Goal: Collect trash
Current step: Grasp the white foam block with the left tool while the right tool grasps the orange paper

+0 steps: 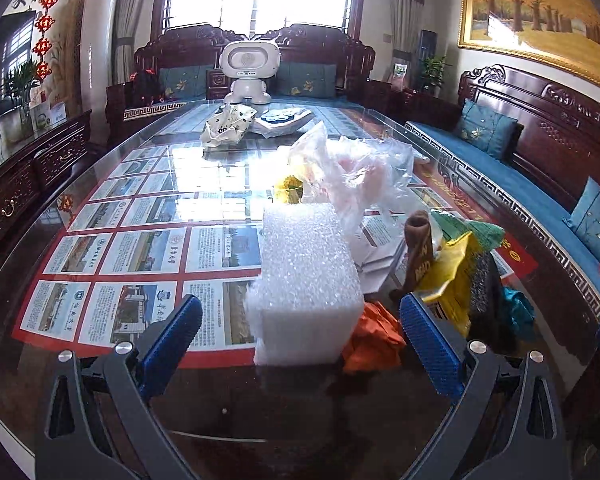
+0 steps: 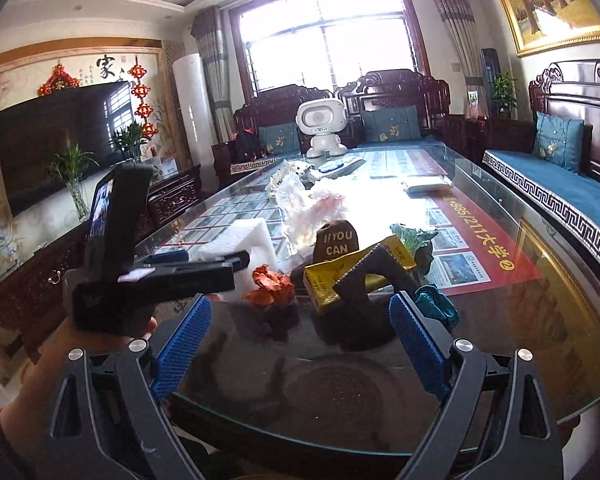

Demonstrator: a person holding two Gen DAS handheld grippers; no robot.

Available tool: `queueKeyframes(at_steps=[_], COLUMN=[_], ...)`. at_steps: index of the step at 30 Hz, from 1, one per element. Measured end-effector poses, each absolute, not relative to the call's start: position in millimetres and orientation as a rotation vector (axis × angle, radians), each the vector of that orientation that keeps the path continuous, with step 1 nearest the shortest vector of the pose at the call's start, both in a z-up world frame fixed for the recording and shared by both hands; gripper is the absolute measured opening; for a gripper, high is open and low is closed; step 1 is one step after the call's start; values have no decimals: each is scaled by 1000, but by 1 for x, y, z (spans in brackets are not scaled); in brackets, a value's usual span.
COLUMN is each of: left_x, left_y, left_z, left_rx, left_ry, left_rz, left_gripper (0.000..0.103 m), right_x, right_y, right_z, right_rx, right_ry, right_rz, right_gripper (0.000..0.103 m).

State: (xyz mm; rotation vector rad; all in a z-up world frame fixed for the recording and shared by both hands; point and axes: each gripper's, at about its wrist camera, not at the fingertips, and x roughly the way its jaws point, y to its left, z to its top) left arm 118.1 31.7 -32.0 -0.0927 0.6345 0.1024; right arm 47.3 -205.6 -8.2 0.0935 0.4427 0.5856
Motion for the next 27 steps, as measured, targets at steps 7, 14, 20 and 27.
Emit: queueKeyframes(at_steps=[7,14,20,27], left_x=[145,129,104,92], left_y=[51,66,84,103], left_z=[-41,-36,-22,-22], left_rx=[-180,-172,-159,-178], left_ry=[678,654,621,630], left_rz=[74,78,98,104], left_gripper=[67,54,54,54], right_x=[63,74,101,147], right_y=[-198,-159,-105,-67], right_z=[-21,-23,-25,-46], right_rx=[104,59,-18,-41], right_ry=[489,539,636,791], right_rz=[586,659,700,657], right_gripper=[82,78,78,79])
